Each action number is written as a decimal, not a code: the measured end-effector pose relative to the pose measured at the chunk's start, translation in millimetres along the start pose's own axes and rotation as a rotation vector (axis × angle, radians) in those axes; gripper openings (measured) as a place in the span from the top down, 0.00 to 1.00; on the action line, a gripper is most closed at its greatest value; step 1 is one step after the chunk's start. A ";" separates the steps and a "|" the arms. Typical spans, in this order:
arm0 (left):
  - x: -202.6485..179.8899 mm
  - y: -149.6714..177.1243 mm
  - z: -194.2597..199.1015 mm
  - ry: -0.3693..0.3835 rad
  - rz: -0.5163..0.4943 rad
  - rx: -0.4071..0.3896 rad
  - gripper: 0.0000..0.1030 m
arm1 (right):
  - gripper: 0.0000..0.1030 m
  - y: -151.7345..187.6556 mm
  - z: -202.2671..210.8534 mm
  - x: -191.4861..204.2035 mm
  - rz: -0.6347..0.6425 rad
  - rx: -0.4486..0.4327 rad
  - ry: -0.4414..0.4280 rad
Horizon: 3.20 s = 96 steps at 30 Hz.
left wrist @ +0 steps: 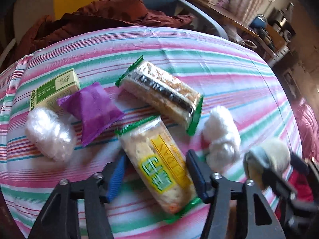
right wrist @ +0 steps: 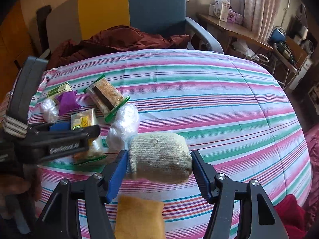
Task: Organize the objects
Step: 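Grasp the cream sock with the right gripper while the left gripper grasps the WEIDAN cracker pack, then carry the cracker pack and cream sock over the gold tray, then release the cracker pack and sock into the gold tray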
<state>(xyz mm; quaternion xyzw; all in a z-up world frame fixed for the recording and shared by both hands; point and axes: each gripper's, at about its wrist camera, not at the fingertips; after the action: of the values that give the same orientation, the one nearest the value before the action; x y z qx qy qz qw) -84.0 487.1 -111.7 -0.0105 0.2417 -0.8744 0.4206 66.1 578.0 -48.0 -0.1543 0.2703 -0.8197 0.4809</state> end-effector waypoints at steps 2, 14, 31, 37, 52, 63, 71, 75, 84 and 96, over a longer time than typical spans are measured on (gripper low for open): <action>5.4 8.3 7.0 0.019 -0.026 0.003 0.51 | 0.38 0.0 1.4 0.8 0.003 -0.005 0.000; 30.1 47.0 37.6 0.041 -0.090 0.031 0.46 | 0.38 1.4 3.0 14.3 0.026 -0.006 -0.035; 40.0 78.0 62.3 -0.068 -0.121 -0.083 0.54 | 0.38 -2.4 17.2 21.4 0.036 -0.080 -0.061; 61.3 102.2 119.1 -0.121 -0.143 -0.209 0.54 | 0.38 -2.1 30.5 46.3 0.081 -0.129 -0.151; 123.6 129.4 204.1 -0.225 -0.060 -0.374 0.54 | 0.38 22.7 41.7 137.6 0.209 -0.104 -0.348; 188.1 158.2 228.2 -0.213 0.112 -0.388 0.54 | 0.38 32.0 60.3 219.5 0.257 -0.092 -0.473; 262.6 190.1 260.3 -0.232 0.296 -0.432 0.54 | 0.38 40.3 77.9 297.4 0.336 -0.092 -0.597; 291.5 204.2 271.9 -0.239 0.358 -0.451 0.54 | 0.38 42.9 85.4 336.9 0.386 -0.097 -0.642; 320.8 204.7 277.8 -0.217 0.405 -0.470 0.54 | 0.38 49.1 78.0 398.1 0.466 -0.077 -0.657; 337.5 148.4 247.5 -0.218 0.333 -0.414 0.51 | 0.37 47.7 58.5 427.5 0.489 -0.058 -0.628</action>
<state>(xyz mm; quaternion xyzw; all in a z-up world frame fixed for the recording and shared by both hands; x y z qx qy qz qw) -138.7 56.1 -19.6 -0.1502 0.3669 -0.7192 0.5707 -79.6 169.5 -32.1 -0.3419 0.1618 -0.5859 0.7167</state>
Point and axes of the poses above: each gripper's, at about its wrist camera, not at the fingertips, and z roughly against the way its jaws point, x to its left, y to its underside, and after that the axes turned 5 degrees about -x, right-handed
